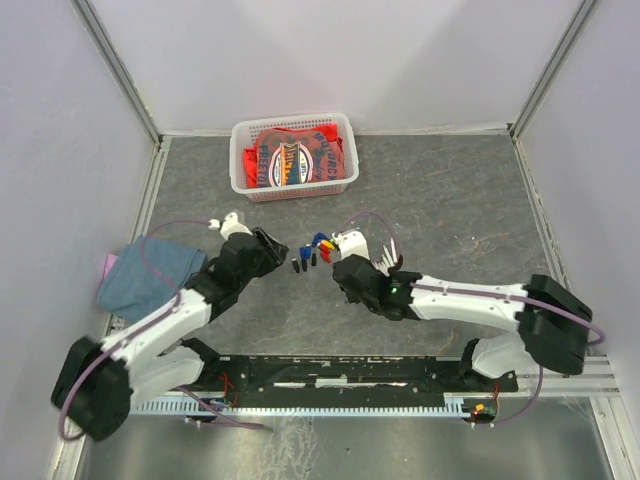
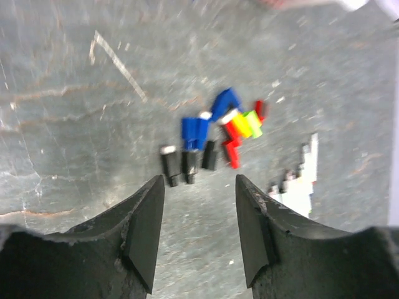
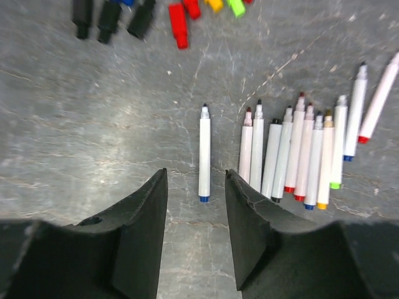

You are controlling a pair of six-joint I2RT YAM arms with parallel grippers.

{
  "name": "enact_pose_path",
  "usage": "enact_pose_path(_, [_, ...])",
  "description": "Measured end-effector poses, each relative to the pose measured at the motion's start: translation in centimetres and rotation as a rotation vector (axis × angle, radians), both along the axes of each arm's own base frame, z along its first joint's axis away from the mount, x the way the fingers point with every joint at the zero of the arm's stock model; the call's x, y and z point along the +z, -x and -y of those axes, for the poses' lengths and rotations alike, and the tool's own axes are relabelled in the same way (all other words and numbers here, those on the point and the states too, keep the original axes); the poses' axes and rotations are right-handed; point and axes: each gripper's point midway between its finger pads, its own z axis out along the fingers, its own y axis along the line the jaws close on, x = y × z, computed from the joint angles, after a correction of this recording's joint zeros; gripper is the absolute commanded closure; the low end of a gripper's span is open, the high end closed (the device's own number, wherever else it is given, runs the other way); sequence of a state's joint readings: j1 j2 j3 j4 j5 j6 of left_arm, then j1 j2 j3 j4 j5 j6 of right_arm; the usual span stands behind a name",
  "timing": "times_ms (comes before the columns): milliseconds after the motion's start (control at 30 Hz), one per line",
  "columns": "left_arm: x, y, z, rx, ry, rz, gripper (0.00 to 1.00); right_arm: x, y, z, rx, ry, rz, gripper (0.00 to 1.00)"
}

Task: Open the pen caps

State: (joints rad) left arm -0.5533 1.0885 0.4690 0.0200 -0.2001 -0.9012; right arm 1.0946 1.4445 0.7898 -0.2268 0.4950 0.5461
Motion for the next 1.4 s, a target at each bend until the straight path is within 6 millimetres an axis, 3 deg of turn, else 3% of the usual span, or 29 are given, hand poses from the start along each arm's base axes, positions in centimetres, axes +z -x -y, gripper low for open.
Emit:
enact_pose_path(100, [5.0, -0.2, -1.4, 0.05, -0.004, 0.13, 0.32, 3.3, -0.1, 0.1, -0.006, -0.048, 0.059, 0.46])
enact_pose_path(233, [10.9, -0.9, -4.3, 0.154, -0.063, 0.27, 0.15, 8.0, -1.3, 1.8, -0.067, -0.069, 0.174, 0.34])
enact_pose_path(333, [13.3, -1.6, -6.6, 0.241, -0.166, 0.325, 0.02, 11.4, -2.4, 4.2, -0.143, -0.048, 0.284, 0.28])
enact_pose_path(400, [13.5, -2.2, -8.0, 0.282, -0.266, 0.343, 0.01, 13.0, -3.1, 6.1, -0.192, -0.026, 0.342, 0.24])
enact_pose_path(533, [11.3, -3.0, -10.2, 0.304, -0.491, 0.345, 0.01, 15.1, -6.1, 11.6, -0.356, 0.02, 0.418, 0.19])
enact_pose_path(600, [9.4, -3.1, -11.3, 0.301, -0.603, 0.337, 0.03, 15.1, -7.9, 15.4, -0.471, 0.066, 0.445, 0.02])
enact_pose_path(700, [5.9, -3.3, -13.8, 0.316, -0.751, 0.302, 0.04, 13.3, -9.6, 20.9, -0.625, 0.142, 0.457, 0.01])
enact_pose_path(767, [4.2, -3.6, -15.9, 0.35, -0.806, 0.266, 0.06, 11.6, -9.9, 23.2, -0.683, 0.191, 0.45, 0.01])
enact_pose_path(867, [3.3, -4.3, -18.1, 0.403, -0.831, 0.254, 0.07, 9.5, -10.2, 25.2, -0.735, 0.24, 0.453, 0.01])
enact_pose_path(967, [2.8, -5.3, -19.1, 0.417, -0.819, 0.275, 0.07, 8.2, -10.4, 26.8, -0.766, 0.3, 0.48, 0.01])
enact_pose_path(1233, [-0.8, -6.4, -19.4, 0.316, -0.8, 0.29, 0.06, 5.4, -11.9, 29.3, -0.81, 0.468, 0.502, 0.01])
enact_pose_path(1400, [-0.8, -7.3, -19.2, 0.278, -0.764, 0.34, 0.09, 4.0, -12.2, 30.0, -0.833, 0.48, 0.518, 0.01])
